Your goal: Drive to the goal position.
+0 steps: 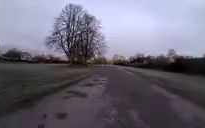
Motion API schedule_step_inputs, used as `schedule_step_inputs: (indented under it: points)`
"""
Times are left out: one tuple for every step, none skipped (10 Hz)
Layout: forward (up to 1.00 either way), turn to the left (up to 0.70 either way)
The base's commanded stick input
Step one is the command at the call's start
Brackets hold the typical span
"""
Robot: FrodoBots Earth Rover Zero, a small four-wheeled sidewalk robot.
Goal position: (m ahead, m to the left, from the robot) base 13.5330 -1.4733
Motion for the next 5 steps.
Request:
schedule_step_inputs:
  points:
    - [0.85, 0.00]
    - [0.85, -0.12]
    - [0.85, -0.23]
    - [0.85, -0.32]
    - [0.85, -0.08]
